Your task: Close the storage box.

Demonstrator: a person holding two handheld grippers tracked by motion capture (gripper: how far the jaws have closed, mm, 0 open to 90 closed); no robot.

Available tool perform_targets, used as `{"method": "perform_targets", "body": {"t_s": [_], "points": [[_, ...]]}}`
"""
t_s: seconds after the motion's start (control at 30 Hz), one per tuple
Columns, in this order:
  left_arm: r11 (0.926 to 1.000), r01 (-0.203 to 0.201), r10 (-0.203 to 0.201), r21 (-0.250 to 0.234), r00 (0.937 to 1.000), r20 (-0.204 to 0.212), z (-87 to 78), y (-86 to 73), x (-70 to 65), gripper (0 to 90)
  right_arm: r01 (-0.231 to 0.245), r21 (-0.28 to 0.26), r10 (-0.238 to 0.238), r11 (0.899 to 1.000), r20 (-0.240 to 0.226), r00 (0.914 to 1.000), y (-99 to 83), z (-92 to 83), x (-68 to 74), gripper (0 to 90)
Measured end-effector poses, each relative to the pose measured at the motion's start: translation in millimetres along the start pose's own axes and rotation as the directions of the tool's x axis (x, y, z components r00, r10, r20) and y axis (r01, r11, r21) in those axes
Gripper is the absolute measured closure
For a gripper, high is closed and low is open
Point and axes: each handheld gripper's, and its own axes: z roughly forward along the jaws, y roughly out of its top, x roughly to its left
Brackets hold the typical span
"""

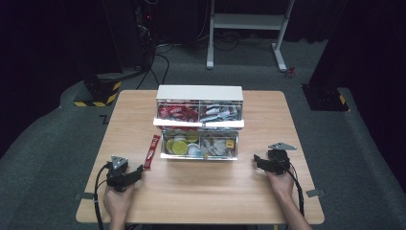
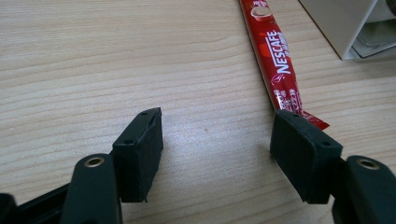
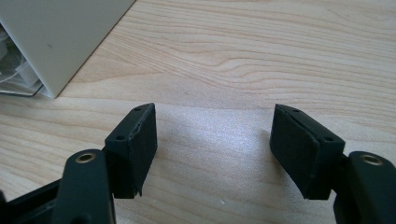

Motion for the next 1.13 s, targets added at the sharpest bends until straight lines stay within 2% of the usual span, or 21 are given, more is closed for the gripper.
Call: {"method": "perform_targets", "body": {"t_s": [0.1,0.17,0.37,0.53,0.73,1.13], "points": [[1.0,0.0,0.0,0.0,1.0,0.0,0.0,0.0,-0.1,34.8,0.017,-0.002,-0.017,1.0,0.014,0.9998,-0.4,1.0,1.3,31.2],[1.0,0.0,0.0,-0.001,1.0,-0.001,0.1,0.0,-0.2,34.8,0.047,-0.006,-0.047,0.999,0.036,0.9982,-0.9,2.5,2.6,30.2],[1.0,0.0,0.0,0.0,1.0,-0.005,0.5,0.0,-1.8,34.5,0.046,-0.004,-0.046,0.999,0.044,0.998,-1.0,2.9,2.8,27.7],[0.9995,-0.031,0.031,0.005,0.9994,-0.012,1.7,0.5,-4.4,33.3,0.05,-0.007,-0.05,0.999,0.068,0.9964,-1.5,2.4,6.4,27.7],[0.9995,-0.032,0.032,0.004,0.9994,-0.011,1.8,0.5,-4.5,33.1,0.034,-0.005,-0.034,0.999,0.055,0.9979,-1.2,3.0,4.1,27.6],[0.9995,-0.031,0.031,0.004,0.9995,-0.01,1.8,0.5,-4.4,33.0,0.043,-0.004,-0.043,0.999,0.05,0.9978,-1.4,2.6,4.6,28.2]]}}
